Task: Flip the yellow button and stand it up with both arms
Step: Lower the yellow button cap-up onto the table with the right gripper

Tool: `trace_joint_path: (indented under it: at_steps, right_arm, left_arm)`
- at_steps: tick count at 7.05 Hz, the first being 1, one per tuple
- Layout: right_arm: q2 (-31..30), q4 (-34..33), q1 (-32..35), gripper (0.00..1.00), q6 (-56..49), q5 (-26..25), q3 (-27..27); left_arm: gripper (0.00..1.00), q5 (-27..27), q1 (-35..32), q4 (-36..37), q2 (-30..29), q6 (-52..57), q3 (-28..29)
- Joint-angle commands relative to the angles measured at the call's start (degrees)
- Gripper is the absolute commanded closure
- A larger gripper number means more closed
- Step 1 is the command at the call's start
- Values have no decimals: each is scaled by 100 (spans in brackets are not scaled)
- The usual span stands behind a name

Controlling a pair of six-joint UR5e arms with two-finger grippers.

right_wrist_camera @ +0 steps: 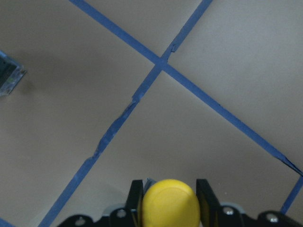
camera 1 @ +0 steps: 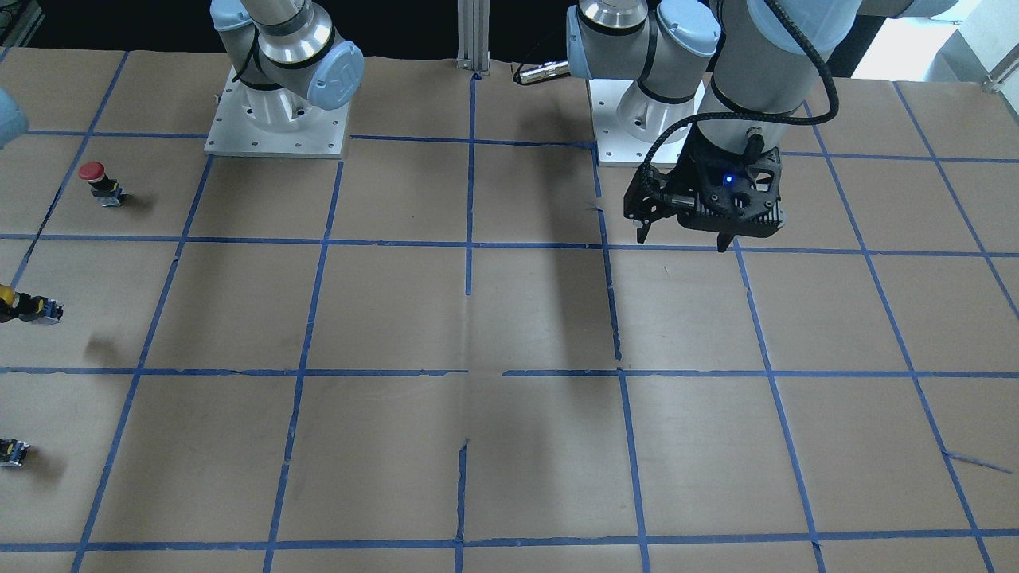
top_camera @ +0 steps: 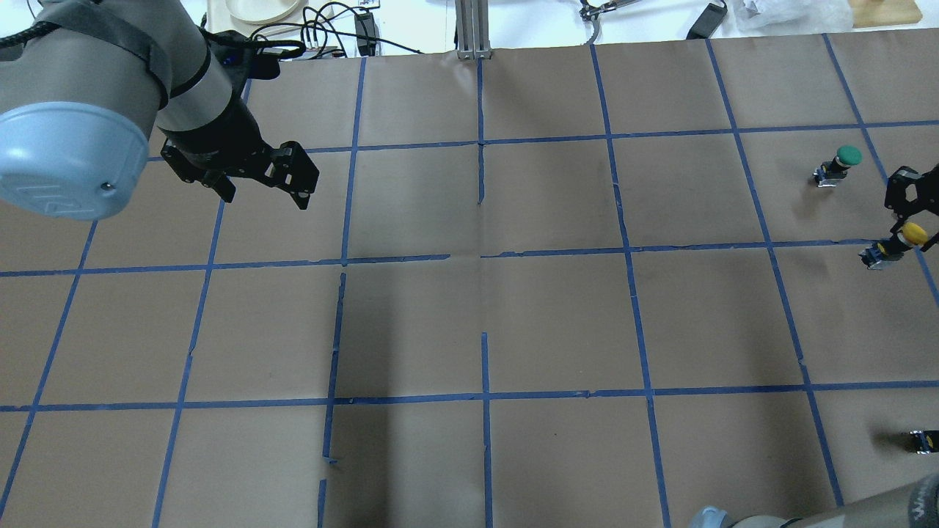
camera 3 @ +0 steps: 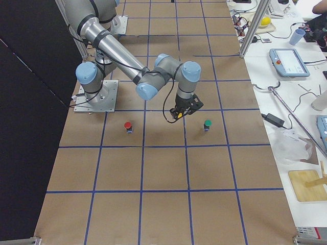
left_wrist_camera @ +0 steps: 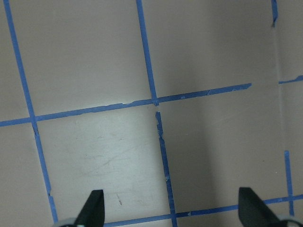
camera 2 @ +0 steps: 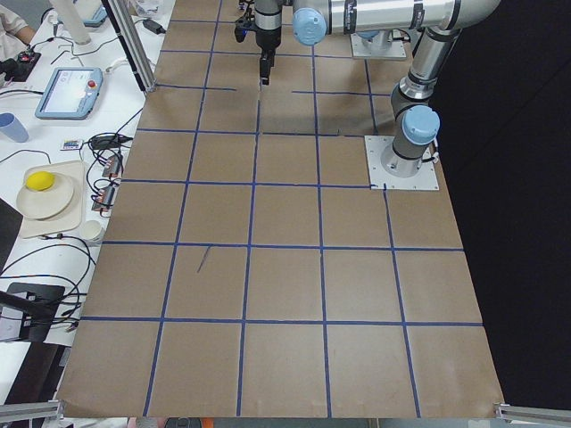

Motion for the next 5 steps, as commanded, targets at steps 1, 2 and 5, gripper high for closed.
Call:
trace_joint_path:
  at_steps: [1,2,5]
  right_arm:
    - [18,-1168,129,93,105,-434,633]
    - [9,-1180,139,93,236,-444,669]
    - [18,-1171,148,88,483,-453,730]
  left_arm:
    - [0,51,13,71,4,52,15]
    - [0,34,13,71,13,44,24]
    - [0,34,-13,185,-5,18,68]
